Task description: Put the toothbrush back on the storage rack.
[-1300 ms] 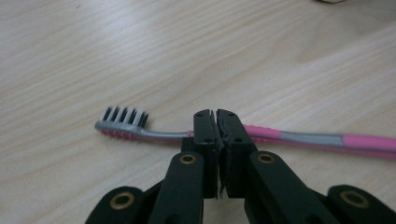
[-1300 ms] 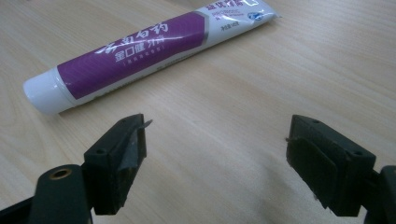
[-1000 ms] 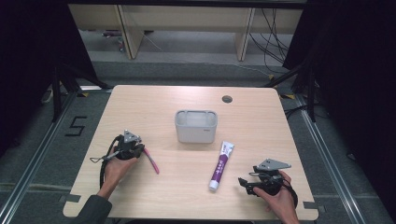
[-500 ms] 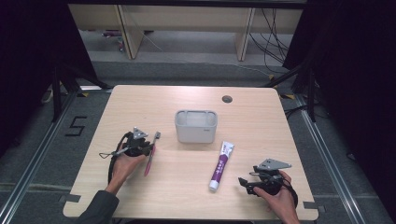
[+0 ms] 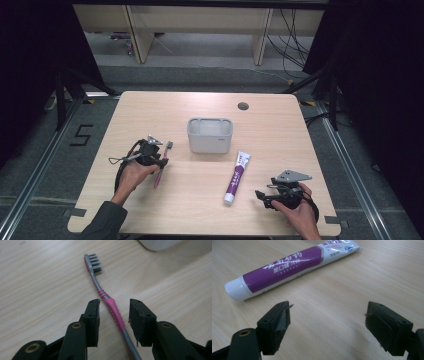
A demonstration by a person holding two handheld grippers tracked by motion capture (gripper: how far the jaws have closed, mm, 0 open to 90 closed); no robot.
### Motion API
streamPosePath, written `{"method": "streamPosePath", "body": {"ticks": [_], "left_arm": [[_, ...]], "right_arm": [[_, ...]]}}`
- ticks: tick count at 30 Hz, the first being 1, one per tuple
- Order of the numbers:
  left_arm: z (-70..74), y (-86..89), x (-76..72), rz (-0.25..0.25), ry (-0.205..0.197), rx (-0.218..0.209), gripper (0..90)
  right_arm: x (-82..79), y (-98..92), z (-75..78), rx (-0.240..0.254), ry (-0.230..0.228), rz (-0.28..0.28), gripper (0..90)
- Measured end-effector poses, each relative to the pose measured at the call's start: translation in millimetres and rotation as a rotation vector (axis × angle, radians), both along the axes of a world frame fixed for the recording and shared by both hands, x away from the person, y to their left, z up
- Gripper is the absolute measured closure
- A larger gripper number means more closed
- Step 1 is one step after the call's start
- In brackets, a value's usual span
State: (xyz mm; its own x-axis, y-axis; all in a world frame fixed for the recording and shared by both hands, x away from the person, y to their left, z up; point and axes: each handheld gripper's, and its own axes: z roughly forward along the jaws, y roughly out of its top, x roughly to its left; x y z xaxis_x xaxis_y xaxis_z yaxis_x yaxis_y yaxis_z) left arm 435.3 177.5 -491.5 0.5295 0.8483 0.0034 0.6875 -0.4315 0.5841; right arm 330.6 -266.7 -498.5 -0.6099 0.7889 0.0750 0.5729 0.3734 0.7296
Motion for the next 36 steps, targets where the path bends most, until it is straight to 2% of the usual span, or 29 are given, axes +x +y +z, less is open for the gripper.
{"method": "streamPosePath", "body": {"ticks": [1,3,4,5,6,7,9,10,12,14,15,18,20,24,32,36], "left_arm": [[-1.2,-1.2,0.9,0.003,0.003,0.009,61.0],[-1.3,-2.5,3.3,-0.008,0.029,0.02,61.9],[-1.0,-3.6,3.8,-0.012,0.039,0.016,62.2],[-0.2,-4.3,4.3,-0.018,0.044,0.023,62.7],[-1.0,-5.3,4.3,-0.014,0.034,0.021,63.5],[0.7,-5.4,5.1,-0.02,0.059,0.035,63.5],[1.2,-5.6,6.4,-0.025,0.077,0.044,64.0],[0.4,-6.1,7.1,-0.023,0.07,0.046,64.5],[0.7,-6.6,8.5,-0.027,0.09,0.057,66.4],[2.7,-7.4,9.7,-0.036,0.116,0.078,67.2],[1.9,-7.8,10.0,-0.035,0.116,0.067,68.2],[2.8,-9.0,12.1,-0.049,0.144,0.09,68.9],[3.0,-10.1,13.4,-0.049,0.151,0.09,69.6],[4.7,-11.4,16.5,-0.057,0.172,0.102,71.1],[6.4,-15.8,22.2,-0.077,0.213,0.137,75.6],[8.1,-16.4,24.5,-0.094,0.236,0.169,75.7]], "right_arm": [[0.7,0.1,-0.8,0.01,0.005,0.008,21.0],[-1.7,1.5,0.1,0.015,0.023,-0.019,21.1],[-0.2,0.2,0.0,0.0,-0.001,0.001,21.1],[0.2,0.2,-0.3,0.001,-0.005,0.005,21.1],[0.1,0.0,-0.6,-0.008,-0.012,0.004,21.1],[0.1,0.0,-0.6,-0.008,-0.012,0.004,21.1],[-0.6,1.1,-0.2,-0.001,-0.002,-0.003,21.1],[-1.6,2.3,-0.4,0.01,0.014,-0.01,21.1],[-0.7,1.6,-0.4,0.0,-0.001,0.002,21.1],[-0.8,1.7,-0.4,0.0,-0.001,0.001,21.1],[-0.9,1.5,0.0,-0.004,0.002,0.002,21.1],[-0.9,1.6,-0.1,-0.005,0.001,0.002,21.1],[-1.4,1.8,0.4,-0.015,0.005,-0.001,21.1],[-1.0,2.6,-0.4,-0.002,0.009,0.009,21.1],[-1.4,2.1,0.4,-0.006,-0.002,0.003,21.3],[-1.5,2.0,0.5,-0.006,-0.002,0.004,21.3]]}}
